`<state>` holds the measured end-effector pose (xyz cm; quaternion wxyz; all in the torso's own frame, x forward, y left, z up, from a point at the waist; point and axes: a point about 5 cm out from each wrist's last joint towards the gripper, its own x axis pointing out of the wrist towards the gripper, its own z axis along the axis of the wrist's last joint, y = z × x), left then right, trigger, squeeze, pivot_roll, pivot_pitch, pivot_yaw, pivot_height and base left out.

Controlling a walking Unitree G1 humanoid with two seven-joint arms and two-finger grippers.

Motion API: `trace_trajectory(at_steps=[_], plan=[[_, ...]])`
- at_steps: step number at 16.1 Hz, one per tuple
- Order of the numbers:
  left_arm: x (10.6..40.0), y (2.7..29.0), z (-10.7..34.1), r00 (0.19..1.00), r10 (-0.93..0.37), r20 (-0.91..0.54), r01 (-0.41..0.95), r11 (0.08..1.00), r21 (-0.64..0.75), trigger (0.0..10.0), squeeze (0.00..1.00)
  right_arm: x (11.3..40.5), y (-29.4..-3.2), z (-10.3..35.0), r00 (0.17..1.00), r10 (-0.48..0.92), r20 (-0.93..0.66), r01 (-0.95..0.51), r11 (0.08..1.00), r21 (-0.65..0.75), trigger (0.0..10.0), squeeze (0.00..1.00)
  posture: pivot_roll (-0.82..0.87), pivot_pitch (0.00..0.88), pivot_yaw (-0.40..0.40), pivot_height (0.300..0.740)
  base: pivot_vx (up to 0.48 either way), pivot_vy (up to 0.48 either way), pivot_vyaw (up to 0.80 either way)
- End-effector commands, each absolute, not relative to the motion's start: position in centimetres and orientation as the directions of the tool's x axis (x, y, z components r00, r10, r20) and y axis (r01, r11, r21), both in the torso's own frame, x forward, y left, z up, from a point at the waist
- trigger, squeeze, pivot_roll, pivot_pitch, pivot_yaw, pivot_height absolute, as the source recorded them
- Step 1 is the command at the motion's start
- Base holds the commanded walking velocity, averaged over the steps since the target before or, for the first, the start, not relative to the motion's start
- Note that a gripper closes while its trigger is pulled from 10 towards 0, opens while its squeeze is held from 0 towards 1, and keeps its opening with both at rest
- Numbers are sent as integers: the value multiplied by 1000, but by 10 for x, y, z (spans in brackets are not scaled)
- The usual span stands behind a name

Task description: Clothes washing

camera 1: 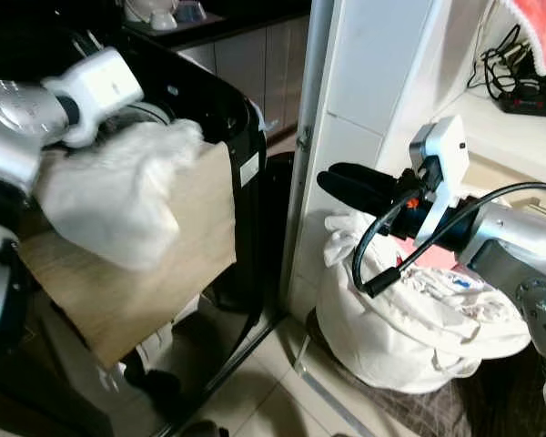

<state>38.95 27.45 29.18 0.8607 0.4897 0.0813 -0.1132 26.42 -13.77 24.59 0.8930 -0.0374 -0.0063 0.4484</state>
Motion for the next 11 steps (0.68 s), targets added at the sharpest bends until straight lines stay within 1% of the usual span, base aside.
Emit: trace_trajectory(at_steps=[1,2,3,4,5,6,7,8,9,10,11], plan=[[390,285,306,991,-3,-135,121,461,879,10000,0,266,-142,253,625,780,0,-776,622,-102,10000,0,-121,0,17,740,0,0,0],[390,291,323,998,62,10,-36,444,895,10000,0,271,-147,253,668,744,6,-739,665,-104,10000,0,-121,0,17,740,0,0,0],[390,292,326,997,64,36,-60,441,895,10000,0,272,-148,253,685,728,6,-724,682,-104,10000,0,-121,0,17,740,0,0,0],[391,283,334,995,-3,103,-86,525,847,10000,0,284,-159,248,782,623,-9,-621,778,-94,10000,0,-122,0,17,740,0,0,0],[392,276,332,994,-65,93,-34,610,792,10000,0,289,-164,247,814,581,-9,-579,810,-89,10000,0,-122,0,17,740,0,0,0],[394,263,326,980,-188,63,94,720,688,10000,0,295,-170,244,852,523,-16,-522,848,-87,10000,0,-122,0,17,740,0,0,0],[395,250,318,954,-299,33,215,755,619,10000,0,299,-175,239,878,478,-40,-479,872,-98,10000,0,-122,0,17,740,0,0,0],[394,237,310,914,-406,8,330,754,567,10000,0,302,-180,232,898,434,-71,-439,889,-132,10000,0,-122,0,17,740,0,0,0],[392,226,304,873,-488,16,413,756,507,10000,0,305,-186,223,919,380,-107,-392,908,-146,10000,0,-118,0,16,740,0,0,0],[388,211,296,819,-573,32,500,741,448,10000,0,313,-197,212,952,270,-142,-294,937,-189,10000,0,-119,0,19,740,0,0,0],[386,204,292,795,-606,35,534,725,434,10000,0,316,-201,208,960,236,-151,-262,947,-185,10000,0,-119,0,19,740,0,0,0]])
